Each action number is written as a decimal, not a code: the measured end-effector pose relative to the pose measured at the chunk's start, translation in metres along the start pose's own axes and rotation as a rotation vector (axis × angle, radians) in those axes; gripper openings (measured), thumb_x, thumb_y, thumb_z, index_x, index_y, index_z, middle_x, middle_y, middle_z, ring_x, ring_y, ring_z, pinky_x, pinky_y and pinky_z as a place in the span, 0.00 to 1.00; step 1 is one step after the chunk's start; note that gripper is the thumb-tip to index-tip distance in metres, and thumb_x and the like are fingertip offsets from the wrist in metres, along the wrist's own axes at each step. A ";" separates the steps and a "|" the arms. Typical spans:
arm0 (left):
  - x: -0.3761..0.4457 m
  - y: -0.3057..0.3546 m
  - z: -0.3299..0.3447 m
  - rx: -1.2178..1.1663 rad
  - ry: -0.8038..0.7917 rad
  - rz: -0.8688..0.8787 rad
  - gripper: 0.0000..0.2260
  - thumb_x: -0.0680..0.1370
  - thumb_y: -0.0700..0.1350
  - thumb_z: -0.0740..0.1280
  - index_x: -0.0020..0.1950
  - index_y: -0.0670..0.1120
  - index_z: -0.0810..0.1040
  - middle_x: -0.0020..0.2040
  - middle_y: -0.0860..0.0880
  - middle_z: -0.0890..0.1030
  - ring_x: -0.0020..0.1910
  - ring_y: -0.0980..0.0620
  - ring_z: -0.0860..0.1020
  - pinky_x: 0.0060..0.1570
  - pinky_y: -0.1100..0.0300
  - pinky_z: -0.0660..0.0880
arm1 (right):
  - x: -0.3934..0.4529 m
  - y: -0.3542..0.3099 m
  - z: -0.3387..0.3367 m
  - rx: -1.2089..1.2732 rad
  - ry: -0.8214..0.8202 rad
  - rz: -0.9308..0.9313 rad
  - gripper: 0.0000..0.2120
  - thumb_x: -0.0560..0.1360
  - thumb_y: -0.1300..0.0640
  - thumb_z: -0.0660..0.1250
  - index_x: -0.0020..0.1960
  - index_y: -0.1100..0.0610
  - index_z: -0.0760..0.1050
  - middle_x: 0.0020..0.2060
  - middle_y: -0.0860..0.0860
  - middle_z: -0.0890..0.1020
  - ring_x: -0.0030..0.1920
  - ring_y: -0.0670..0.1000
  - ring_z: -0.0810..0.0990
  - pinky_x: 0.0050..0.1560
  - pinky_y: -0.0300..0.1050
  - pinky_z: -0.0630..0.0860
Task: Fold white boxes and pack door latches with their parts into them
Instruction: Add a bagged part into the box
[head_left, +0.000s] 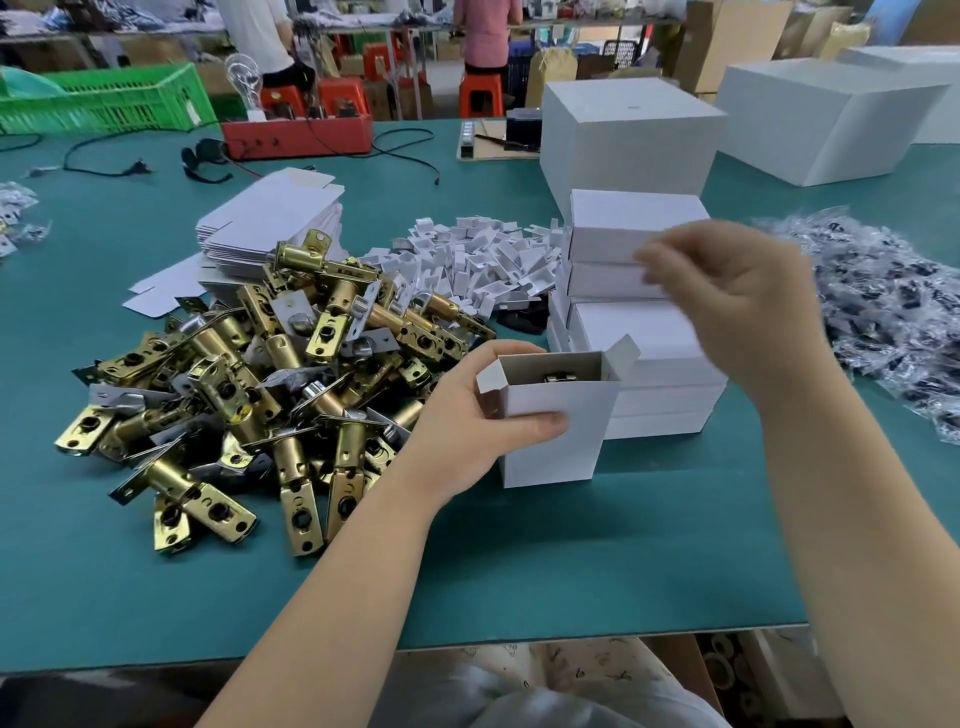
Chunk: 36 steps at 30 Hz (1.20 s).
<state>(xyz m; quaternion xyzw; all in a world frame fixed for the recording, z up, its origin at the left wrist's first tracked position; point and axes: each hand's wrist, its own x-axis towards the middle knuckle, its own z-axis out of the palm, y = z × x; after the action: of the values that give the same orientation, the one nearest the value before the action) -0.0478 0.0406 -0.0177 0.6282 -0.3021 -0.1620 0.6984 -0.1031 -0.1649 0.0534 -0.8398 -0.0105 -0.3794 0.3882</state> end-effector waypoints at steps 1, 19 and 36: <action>0.000 0.000 0.000 -0.006 -0.005 -0.004 0.22 0.66 0.34 0.78 0.54 0.53 0.79 0.46 0.56 0.85 0.46 0.59 0.82 0.44 0.68 0.77 | 0.001 0.014 -0.006 -0.018 0.150 0.079 0.07 0.75 0.52 0.65 0.46 0.51 0.81 0.33 0.39 0.80 0.34 0.40 0.75 0.40 0.36 0.73; -0.006 0.000 0.013 -0.072 0.002 0.066 0.21 0.64 0.35 0.78 0.48 0.59 0.83 0.44 0.54 0.85 0.44 0.57 0.84 0.43 0.65 0.79 | -0.036 0.155 -0.074 -0.852 0.118 0.860 0.14 0.76 0.65 0.61 0.60 0.69 0.72 0.62 0.69 0.67 0.61 0.68 0.69 0.61 0.56 0.69; 0.002 -0.006 0.063 -0.117 -0.071 0.019 0.21 0.64 0.38 0.78 0.47 0.61 0.83 0.46 0.54 0.85 0.49 0.55 0.82 0.50 0.59 0.79 | -0.048 0.129 -0.059 -0.465 0.178 0.698 0.15 0.79 0.58 0.60 0.65 0.62 0.71 0.59 0.61 0.78 0.56 0.60 0.76 0.50 0.46 0.67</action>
<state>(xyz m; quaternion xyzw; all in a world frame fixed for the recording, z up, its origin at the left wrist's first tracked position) -0.0847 -0.0105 -0.0208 0.5775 -0.3225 -0.1951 0.7242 -0.1341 -0.2803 -0.0370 -0.8220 0.3937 -0.2886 0.2932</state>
